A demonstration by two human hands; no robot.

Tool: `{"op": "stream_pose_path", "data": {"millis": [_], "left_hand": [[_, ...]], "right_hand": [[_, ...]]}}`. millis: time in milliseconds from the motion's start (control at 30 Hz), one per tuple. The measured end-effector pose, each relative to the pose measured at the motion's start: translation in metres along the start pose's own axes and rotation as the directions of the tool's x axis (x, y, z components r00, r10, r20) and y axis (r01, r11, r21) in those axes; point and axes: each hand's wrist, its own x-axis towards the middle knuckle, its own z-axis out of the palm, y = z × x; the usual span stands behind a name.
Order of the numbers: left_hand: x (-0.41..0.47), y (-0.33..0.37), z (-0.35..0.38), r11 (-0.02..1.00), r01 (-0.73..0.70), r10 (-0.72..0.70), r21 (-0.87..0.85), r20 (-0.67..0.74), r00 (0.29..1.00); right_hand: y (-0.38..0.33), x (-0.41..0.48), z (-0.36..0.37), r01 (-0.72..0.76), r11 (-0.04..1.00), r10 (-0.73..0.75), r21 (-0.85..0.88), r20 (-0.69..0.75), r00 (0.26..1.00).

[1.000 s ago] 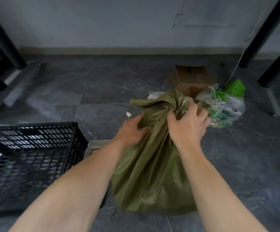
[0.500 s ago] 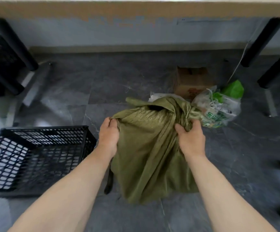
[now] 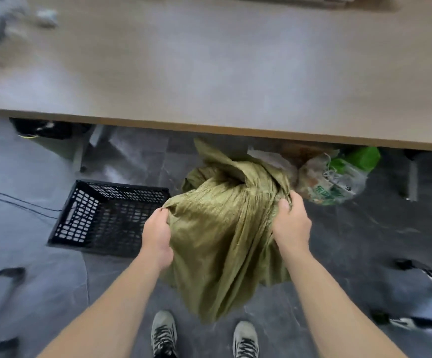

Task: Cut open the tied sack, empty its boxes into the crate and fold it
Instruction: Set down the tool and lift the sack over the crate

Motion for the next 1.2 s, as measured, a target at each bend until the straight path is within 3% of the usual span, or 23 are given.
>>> {"op": "stream_pose_path", "data": {"millis": [200, 300, 400, 533, 700, 800, 900, 1033, 1133, 1200], "left_hand": [[-0.044, 0.029, -0.047, 0.994, 0.040, -0.052, -0.101, -0.116, 0.992], [-0.054, 0.041, -0.081, 0.988, 0.002, -0.035, -0.153, -0.216, 0.976], [-0.056, 0.056, -0.116, 0.977, -0.012, -0.038, -0.213, -0.228, 0.973], [-0.032, 0.069, -0.180, 0.977, 0.008, -0.063, -0.211, -0.252, 0.966], [0.014, 0.084, -0.265, 0.991, 0.082, -0.103, -0.107, -0.205, 0.973], [0.042, 0.092, -0.305, 0.990, 0.111, -0.124, -0.083, -0.169, 0.978], [0.066, 0.099, -0.341, 0.989, 0.139, -0.144, -0.041, -0.144, 0.979], [0.091, 0.097, -0.390, 0.992, 0.124, -0.122, 0.004, -0.144, 0.982], [0.108, 0.085, -0.430, 0.993, 0.060, -0.027, 0.097, -0.311, 0.950], [0.117, 0.068, -0.453, 0.970, 0.097, -0.001, 0.222, -0.398, 0.917]], "right_hand": [[-0.043, -0.043, 0.027, 0.192, 0.977, -0.152, -0.094, 0.329, 0.932], [-0.058, -0.071, 0.055, 0.245, 0.960, -0.141, -0.139, 0.512, 0.847], [-0.069, -0.105, 0.095, 0.284, 0.935, -0.085, -0.214, 0.642, 0.762], [-0.078, -0.146, 0.166, 0.318, 0.885, 0.021, -0.340, 0.711, 0.702], [-0.083, -0.186, 0.272, 0.427, 0.763, 0.017, -0.486, 0.675, 0.738], [-0.088, -0.199, 0.333, 0.439, 0.764, -0.024, -0.472, 0.659, 0.752], [-0.093, -0.202, 0.380, 0.338, 0.843, 0.015, -0.419, 0.646, 0.763], [-0.094, -0.203, 0.421, -0.025, 0.971, 0.180, -0.236, 0.666, 0.724], [-0.091, -0.200, 0.444, -0.274, 0.940, 0.337, -0.201, 0.664, 0.668], [-0.090, -0.193, 0.456, -0.392, 0.899, 0.417, -0.195, 0.651, 0.634]]}}
